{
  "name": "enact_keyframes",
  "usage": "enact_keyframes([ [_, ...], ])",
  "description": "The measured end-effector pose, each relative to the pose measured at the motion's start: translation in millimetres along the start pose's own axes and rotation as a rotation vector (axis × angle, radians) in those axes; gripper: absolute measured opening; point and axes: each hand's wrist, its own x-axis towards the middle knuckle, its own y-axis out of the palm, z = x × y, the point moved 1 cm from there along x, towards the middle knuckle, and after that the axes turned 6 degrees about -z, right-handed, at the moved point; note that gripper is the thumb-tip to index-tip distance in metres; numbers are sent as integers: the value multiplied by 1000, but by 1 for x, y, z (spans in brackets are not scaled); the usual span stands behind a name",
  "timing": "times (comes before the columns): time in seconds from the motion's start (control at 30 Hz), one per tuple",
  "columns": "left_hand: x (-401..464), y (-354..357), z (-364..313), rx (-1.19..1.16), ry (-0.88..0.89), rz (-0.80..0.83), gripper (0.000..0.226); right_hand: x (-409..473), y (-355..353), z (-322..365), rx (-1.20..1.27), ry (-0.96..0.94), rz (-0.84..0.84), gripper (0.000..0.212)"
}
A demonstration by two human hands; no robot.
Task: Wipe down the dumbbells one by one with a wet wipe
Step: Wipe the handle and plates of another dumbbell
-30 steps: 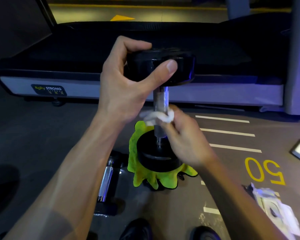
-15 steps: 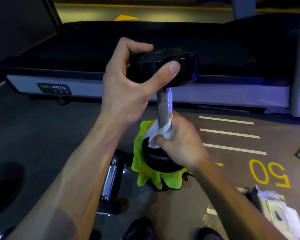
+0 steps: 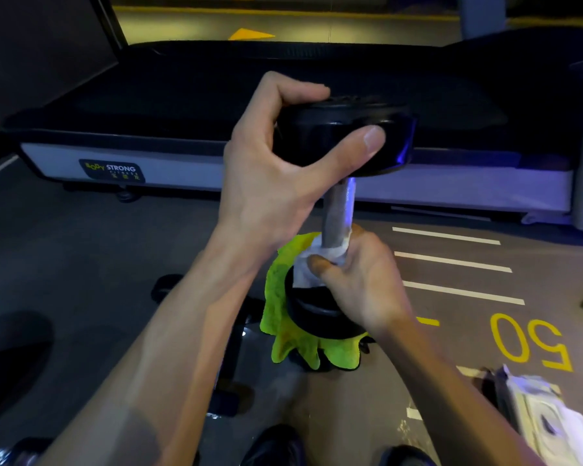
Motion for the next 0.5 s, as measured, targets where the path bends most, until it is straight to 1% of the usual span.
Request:
enact_keyframes([
  [0.07,0,0,0,-3,2,-1,50,6,-3,11,71,6,-36,22],
  [0.13,1,-1,-1,8,19,12,51,21,-12,29,302,-20,-124,8],
  [0.17,1,-1,-1,22,28,20,51,27,-13,37,433,-31,-158,10],
  [0.2,1,1,-2,33,30,27,51,30,-12,41,514,-48,-183,13],
  [0.23,1,2,-2,37,25,28,51,30,-9,42,528,-81,-190,11],
  [0.27,2,1,-2,35,21,18,52,28,-6,38,494,-109,-159,8],
  [0.33,4,-1,0,28,11,6,52,22,-5,23,395,-96,10,14],
  [0.37,5,-1,1,28,9,7,51,20,-7,11,308,-99,106,15],
  [0.4,5,-1,2,26,13,7,50,18,-10,2,192,-119,185,11],
  [0.43,5,-3,3,24,18,1,49,16,-12,-4,75,-137,247,13],
  [0.47,5,-4,3,22,19,-4,48,17,-13,-7,12,-132,284,18],
  [0.5,4,-5,3,23,21,-4,48,20,-13,-6,61,-121,296,20],
])
